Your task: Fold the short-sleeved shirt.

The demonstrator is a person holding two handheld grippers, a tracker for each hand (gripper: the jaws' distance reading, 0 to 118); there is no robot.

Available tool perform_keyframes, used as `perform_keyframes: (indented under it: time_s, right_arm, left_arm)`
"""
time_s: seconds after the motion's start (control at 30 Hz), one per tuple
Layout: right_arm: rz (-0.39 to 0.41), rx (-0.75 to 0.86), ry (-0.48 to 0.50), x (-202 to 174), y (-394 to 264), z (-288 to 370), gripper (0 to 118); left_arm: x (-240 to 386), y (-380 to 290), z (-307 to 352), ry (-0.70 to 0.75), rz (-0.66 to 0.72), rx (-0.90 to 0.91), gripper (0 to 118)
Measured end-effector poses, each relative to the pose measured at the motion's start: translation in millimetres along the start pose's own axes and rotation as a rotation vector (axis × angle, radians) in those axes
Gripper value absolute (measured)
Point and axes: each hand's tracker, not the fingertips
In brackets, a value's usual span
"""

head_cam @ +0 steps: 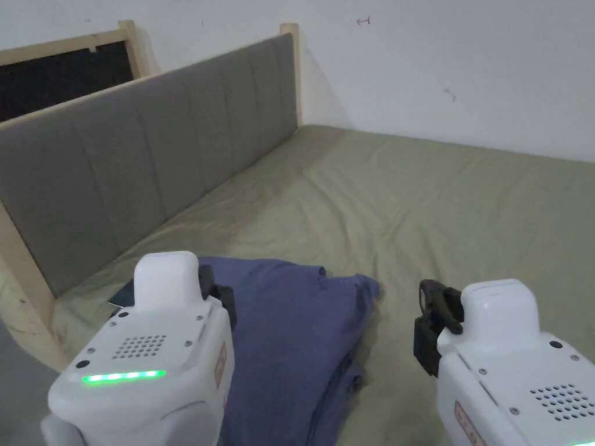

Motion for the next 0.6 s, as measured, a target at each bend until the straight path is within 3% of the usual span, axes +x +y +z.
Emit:
perform_keyframes:
  time_s: [0.13,0.23,0.27,0.33,0.37,0.6]
  right_arm:
    - [-0.021,-0.066,-0.033,17,-13,-13,0]
    - [-0.046,-0.120,-0.054,30,-25,-23,0]
    - [-0.053,-0.132,-0.061,34,-28,-25,0]
    - [-0.071,-0.166,-0.068,43,-35,-31,0]
    - [-0.079,-0.181,-0.070,47,-39,-33,0]
    - [-0.142,-0.250,-0.101,67,-57,-45,0]
  left_arm:
    - [6,-31,-82,-0.133,0.031,-0.279,0]
    - [12,-57,-125,-0.226,0.152,-0.368,0]
    - [14,-62,-135,-0.191,0.150,-0.376,12]
    - [22,-71,-154,-0.202,0.116,-0.422,90]
    - [26,-76,-163,-0.216,0.079,-0.462,115]
    - [47,-98,-197,-0.205,0.016,-0.529,116]
